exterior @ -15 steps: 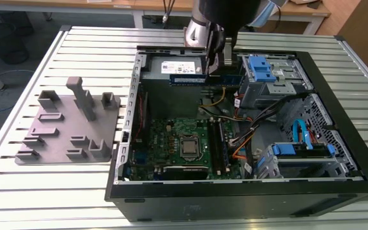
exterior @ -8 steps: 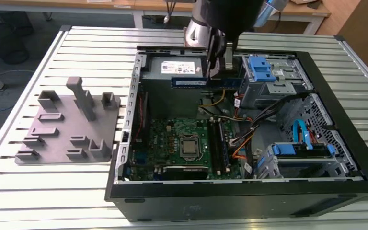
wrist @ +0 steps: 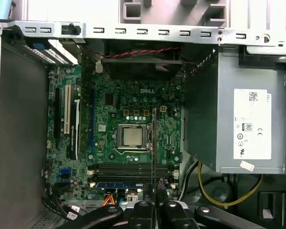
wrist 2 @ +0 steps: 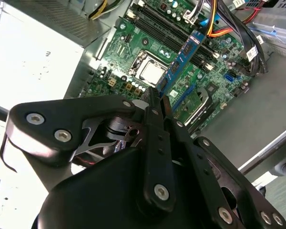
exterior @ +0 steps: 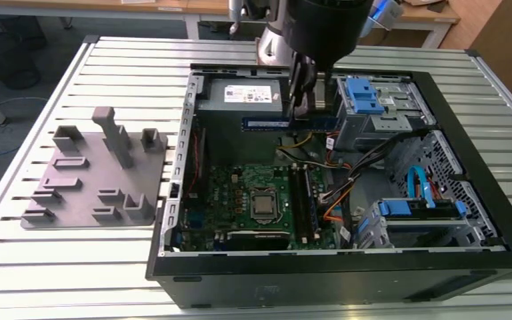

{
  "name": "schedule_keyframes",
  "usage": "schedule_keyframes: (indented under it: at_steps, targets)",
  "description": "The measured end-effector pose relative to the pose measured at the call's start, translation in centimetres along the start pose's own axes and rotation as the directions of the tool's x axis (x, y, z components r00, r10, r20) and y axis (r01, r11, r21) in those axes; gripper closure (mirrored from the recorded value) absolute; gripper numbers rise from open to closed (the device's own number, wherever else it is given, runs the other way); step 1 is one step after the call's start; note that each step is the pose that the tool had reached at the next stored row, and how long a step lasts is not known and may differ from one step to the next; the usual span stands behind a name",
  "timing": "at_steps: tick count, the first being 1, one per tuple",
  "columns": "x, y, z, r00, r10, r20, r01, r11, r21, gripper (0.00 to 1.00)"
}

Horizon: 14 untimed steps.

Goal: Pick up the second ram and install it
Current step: 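Pick up the second ram and move it above second insertion slot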

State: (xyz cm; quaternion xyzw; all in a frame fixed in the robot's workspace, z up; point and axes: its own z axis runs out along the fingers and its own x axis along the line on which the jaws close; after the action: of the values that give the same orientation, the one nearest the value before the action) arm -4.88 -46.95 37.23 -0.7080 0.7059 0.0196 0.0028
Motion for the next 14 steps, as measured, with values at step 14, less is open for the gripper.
schedule_keyframes:
  at_steps: [14]
  targets:
    - [0.69, -0.04, 2.17, 1.0000, 0.000, 0.0009, 0.000, 1.0000, 0.0001, 0.86]
